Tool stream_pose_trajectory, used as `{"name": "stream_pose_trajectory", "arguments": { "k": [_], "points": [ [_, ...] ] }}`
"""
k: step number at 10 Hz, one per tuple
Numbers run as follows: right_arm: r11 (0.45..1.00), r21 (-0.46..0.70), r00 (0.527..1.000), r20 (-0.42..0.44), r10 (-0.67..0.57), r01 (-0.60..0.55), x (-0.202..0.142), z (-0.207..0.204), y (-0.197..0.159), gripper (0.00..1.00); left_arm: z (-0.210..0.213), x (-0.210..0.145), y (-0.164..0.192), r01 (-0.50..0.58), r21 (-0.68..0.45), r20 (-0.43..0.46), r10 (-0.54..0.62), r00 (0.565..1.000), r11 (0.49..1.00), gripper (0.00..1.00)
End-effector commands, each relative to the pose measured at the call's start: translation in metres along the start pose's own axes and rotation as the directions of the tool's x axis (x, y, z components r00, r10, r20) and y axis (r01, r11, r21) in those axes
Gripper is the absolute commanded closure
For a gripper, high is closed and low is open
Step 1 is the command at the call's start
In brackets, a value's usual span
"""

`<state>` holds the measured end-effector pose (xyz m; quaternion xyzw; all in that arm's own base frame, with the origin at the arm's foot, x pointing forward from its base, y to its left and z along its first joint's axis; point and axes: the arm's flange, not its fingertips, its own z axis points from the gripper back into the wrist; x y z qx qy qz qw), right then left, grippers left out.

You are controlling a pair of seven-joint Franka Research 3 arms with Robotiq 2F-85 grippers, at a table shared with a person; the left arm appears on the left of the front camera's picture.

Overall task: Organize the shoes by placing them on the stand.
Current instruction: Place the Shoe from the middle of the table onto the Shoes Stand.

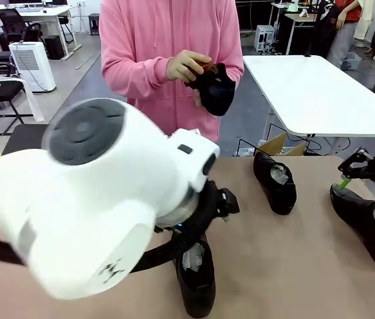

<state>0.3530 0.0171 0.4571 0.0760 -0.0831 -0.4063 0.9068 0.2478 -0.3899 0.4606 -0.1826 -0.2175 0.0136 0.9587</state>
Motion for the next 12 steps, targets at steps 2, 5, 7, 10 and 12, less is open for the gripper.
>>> {"name": "stream_pose_trajectory", "arguments": {
  "k": [2,5,7,10,12],
  "points": [
    [1.000,0.002,1.000,0.009,0.008,-0.008,-0.004,0.002,0.001,0.00,-0.038,-0.001,-0.042,-0.036,0.090,-0.156,0.049,0.987,0.995,0.00],
    [1.000,0.002,1.000,0.009,0.008,-0.008,-0.004,0.002,0.001,0.00,-0.075,-0.006,-0.047,-0.081,0.122,-0.227,0.107,0.968,0.989,0.00],
    [1.000,0.002,1.000,0.009,0.008,-0.008,-0.004,0.002,0.001,0.00,-0.095,-0.013,-0.046,-0.101,0.150,-0.256,0.137,0.957,0.984,0.00],
    [1.000,0.002,1.000,0.009,0.008,-0.008,-0.004,0.002,0.001,0.00,-0.122,-0.016,-0.038,-0.111,0.234,-0.289,0.178,0.941,0.966,0.00],
    [1.000,0.002,1.000,0.009,0.008,-0.008,-0.004,0.002,0.001,0.00,-0.132,-0.015,-0.032,-0.098,0.268,-0.297,0.179,0.938,0.958,0.00]
  ]
}}
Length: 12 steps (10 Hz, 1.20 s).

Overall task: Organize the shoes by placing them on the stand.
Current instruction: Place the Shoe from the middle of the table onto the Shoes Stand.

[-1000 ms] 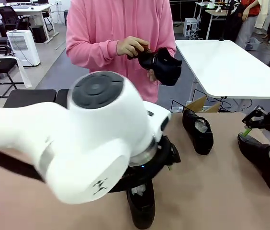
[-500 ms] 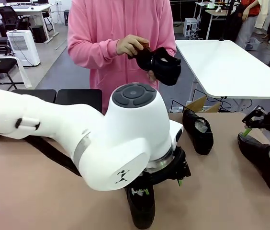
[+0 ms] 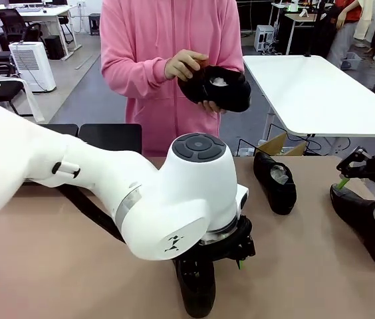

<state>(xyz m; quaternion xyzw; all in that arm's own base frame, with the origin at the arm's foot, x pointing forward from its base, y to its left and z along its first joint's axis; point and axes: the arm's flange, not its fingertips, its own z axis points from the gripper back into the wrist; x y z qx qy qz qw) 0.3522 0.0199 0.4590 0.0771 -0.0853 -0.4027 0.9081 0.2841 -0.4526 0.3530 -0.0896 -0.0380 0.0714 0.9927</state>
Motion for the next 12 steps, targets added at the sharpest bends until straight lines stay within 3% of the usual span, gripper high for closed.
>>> {"name": "stream_pose_trajectory", "arguments": {
  "k": [1,3,6,7,12],
  "points": [
    [1.000,-0.002,1.000,0.007,0.001,-0.001,-0.0011,-0.0001,-0.0002,0.00,-0.0024,0.0037,-0.0137,0.017,0.033,0.002,-0.017,1.000,0.999,0.00],
    [1.000,-0.002,1.000,0.007,0.001,-0.001,-0.0011,-0.0001,-0.0002,0.00,-0.0026,0.0063,-0.0157,0.064,0.024,0.013,-0.064,0.998,0.998,0.33],
    [1.000,-0.002,1.000,0.007,0.001,-0.001,-0.0011,-0.0001,-0.0002,0.00,-0.0050,0.0080,-0.0146,0.057,0.053,-0.065,-0.054,0.996,0.997,0.88],
    [1.000,-0.002,1.000,0.007,0.001,-0.001,-0.0011,-0.0001,-0.0002,0.00,-0.0050,0.0093,-0.0141,0.054,0.059,-0.065,-0.051,0.997,0.997,1.00],
    [1.000,-0.002,1.000,0.007,0.001,-0.001,-0.0011,-0.0001,-0.0002,0.00,0.0012,0.0086,-0.0087,0.064,0.063,-0.071,-0.060,0.996,0.996,1.00]
  ]
}}
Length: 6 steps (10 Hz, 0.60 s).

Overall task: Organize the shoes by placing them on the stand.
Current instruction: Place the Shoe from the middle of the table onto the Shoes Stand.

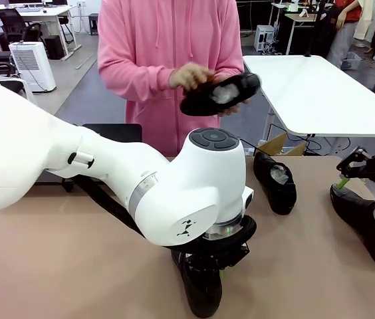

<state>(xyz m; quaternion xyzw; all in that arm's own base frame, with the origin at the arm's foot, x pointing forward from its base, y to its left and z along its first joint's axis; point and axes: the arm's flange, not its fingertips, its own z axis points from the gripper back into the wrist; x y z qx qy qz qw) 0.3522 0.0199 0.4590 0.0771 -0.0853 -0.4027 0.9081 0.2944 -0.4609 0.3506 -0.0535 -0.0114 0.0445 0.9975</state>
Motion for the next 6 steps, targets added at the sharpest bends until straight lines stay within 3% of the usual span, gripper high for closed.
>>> {"name": "stream_pose_trajectory", "arguments": {
  "k": [1,3,5,6],
  "points": [
    [1.000,-0.002,1.000,0.007,0.001,-0.001,-0.001,0.000,0.000,0.00,0.011,-0.005,0.002,0.031,-0.011,-0.024,-0.031,0.999,0.999,1.00],
    [1.000,-0.002,1.000,0.007,0.001,-0.001,-0.001,0.000,0.000,0.00,0.061,-0.034,0.007,0.122,-0.132,0.135,-0.104,0.985,0.984,1.00],
    [1.000,-0.002,1.000,0.007,0.001,-0.001,-0.001,0.000,0.000,0.00,0.113,-0.053,0.037,0.197,-0.070,0.289,-0.169,0.942,0.978,1.00],
    [1.000,-0.002,1.000,0.007,0.001,-0.001,-0.001,0.000,0.000,0.00,0.132,-0.052,0.061,0.233,0.005,0.418,-0.214,0.883,0.972,1.00]
  ]
}}
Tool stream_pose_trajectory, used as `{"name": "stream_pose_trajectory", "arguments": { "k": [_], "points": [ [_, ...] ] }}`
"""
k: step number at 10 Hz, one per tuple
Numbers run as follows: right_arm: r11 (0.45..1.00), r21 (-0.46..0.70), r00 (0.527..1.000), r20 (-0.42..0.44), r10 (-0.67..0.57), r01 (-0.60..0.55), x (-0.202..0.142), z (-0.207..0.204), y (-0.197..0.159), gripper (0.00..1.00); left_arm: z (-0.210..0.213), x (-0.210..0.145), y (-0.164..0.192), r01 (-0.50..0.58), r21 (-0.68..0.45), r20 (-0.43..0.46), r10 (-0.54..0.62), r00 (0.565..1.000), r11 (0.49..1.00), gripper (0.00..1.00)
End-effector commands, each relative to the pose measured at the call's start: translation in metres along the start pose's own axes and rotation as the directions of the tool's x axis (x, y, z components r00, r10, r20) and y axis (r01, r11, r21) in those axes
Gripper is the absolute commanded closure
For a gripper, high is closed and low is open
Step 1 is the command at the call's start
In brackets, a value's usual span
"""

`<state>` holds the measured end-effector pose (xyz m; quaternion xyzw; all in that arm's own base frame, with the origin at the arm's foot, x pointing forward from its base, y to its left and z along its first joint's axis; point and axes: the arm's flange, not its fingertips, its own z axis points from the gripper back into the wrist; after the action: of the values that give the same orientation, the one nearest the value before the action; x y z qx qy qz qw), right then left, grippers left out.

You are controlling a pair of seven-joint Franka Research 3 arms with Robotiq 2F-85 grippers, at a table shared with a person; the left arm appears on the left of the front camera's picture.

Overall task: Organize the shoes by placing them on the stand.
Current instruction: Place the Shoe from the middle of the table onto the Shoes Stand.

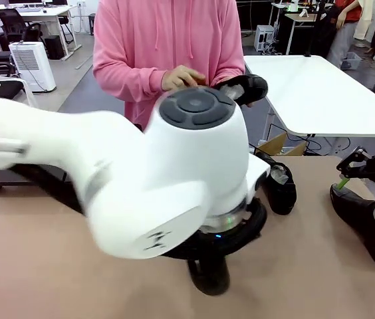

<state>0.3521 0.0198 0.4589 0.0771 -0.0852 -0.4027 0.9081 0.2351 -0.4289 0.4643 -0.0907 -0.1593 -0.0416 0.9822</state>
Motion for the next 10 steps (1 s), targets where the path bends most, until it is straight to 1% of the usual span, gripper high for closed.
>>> {"name": "stream_pose_trajectory", "arguments": {
  "k": [1,2,3,4,5,6,7,9,10],
  "points": [
    [1.000,-0.002,1.000,0.007,0.001,-0.001,-0.001,0.000,0.000,0.00,0.031,0.000,0.061,0.092,0.131,0.122,-0.108,0.987,0.987,1.00],
    [1.000,-0.002,1.000,0.007,0.001,-0.001,-0.001,0.000,0.000,0.00,0.042,0.003,0.096,0.099,0.215,0.153,-0.134,0.979,0.971,1.00],
    [1.000,-0.002,1.000,0.007,0.001,-0.001,-0.001,0.000,0.000,0.00,0.052,0.002,0.126,0.064,0.290,0.132,-0.106,0.986,0.955,1.00],
    [1.000,-0.002,1.000,0.007,0.001,-0.001,-0.001,0.000,0.000,0.00,0.059,0.006,0.157,0.071,0.323,0.164,-0.129,0.978,0.944,1.00],
    [1.000,-0.002,1.000,0.007,0.001,-0.001,-0.001,0.000,0.000,0.00,0.069,0.013,0.190,0.112,0.376,0.190,-0.194,0.962,0.920,1.00],
    [1.000,-0.002,1.000,0.007,0.001,-0.001,-0.001,0.000,0.000,0.00,0.084,0.031,0.223,0.135,0.417,0.224,-0.245,0.943,0.899,1.00],
    [1.000,-0.002,1.000,0.007,0.001,-0.001,-0.001,0.000,0.000,0.00,0.092,0.049,0.249,0.155,0.449,0.237,-0.285,0.929,0.880,1.00],
    [1.000,-0.002,1.000,0.007,0.001,-0.001,-0.001,0.000,0.000,0.00,0.085,0.087,0.289,0.165,0.457,0.252,-0.305,0.919,0.874,1.00],
    [1.000,-0.002,1.000,0.007,0.001,-0.001,-0.001,0.000,0.000,0.00,0.074,0.109,0.309,0.151,0.435,0.258,-0.284,0.924,0.888,1.00]
  ]
}}
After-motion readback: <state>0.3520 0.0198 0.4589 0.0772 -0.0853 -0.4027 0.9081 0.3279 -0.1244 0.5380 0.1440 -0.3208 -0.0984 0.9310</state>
